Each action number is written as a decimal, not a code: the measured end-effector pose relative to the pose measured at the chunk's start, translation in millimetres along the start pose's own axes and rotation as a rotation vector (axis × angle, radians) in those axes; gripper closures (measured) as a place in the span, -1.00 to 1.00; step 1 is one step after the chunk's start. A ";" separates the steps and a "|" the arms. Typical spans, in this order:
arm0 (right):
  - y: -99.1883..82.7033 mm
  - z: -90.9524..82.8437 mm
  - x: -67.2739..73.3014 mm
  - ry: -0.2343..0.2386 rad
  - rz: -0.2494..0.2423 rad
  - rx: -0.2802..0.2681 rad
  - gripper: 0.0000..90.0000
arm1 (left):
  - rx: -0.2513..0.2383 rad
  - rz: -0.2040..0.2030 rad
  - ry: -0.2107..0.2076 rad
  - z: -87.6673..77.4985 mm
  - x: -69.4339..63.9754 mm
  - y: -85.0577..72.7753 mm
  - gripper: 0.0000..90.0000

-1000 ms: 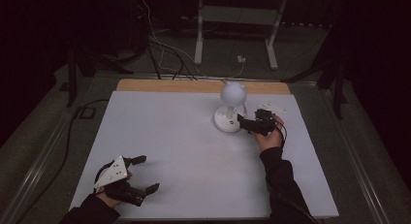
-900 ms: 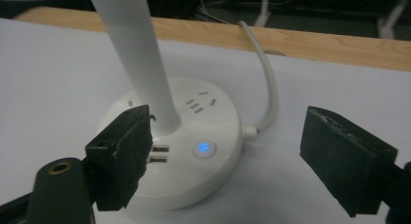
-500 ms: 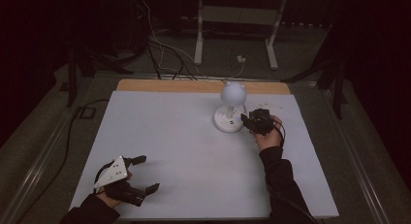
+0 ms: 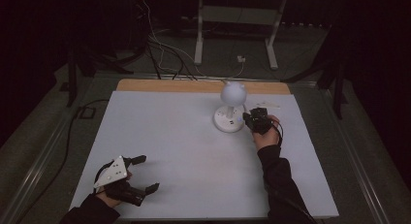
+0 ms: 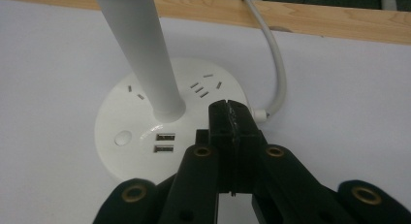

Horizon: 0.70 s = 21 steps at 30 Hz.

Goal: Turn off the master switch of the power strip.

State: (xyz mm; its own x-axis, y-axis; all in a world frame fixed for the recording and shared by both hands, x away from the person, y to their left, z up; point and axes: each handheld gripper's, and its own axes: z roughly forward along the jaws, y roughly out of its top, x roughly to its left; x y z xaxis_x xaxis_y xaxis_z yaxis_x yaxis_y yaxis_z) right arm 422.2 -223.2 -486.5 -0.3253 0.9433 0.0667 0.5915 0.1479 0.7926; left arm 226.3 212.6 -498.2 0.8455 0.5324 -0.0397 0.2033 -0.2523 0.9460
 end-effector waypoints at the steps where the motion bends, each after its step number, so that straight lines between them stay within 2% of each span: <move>1: 0.0 1.8 0.6 -0.008 -0.022 -0.003 1.00 | -0.001 0.000 0.000 0.1 0.1 0.1 -0.99; 7: -0.4 5.9 1.7 0.013 -0.037 -0.005 1.00 | -0.001 -0.002 0.002 0.2 0.3 0.0 -0.99; 13: -1.1 9.5 3.7 -0.007 -0.020 -0.007 1.00 | 0.000 0.002 0.001 0.4 -0.2 0.1 -0.99; 21: -3.3 15.8 7.7 -0.035 -0.022 -0.013 1.00 | 0.003 0.001 0.001 0.5 0.0 -0.2 -0.99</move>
State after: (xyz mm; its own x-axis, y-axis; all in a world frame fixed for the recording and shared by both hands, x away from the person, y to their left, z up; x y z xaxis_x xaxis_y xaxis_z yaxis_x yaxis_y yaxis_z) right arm 429.3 -211.7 -498.1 -0.3119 0.9497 0.0284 0.5751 0.1649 0.8013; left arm 226.6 212.3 -498.5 0.8451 0.5332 -0.0388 0.2044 -0.2551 0.9451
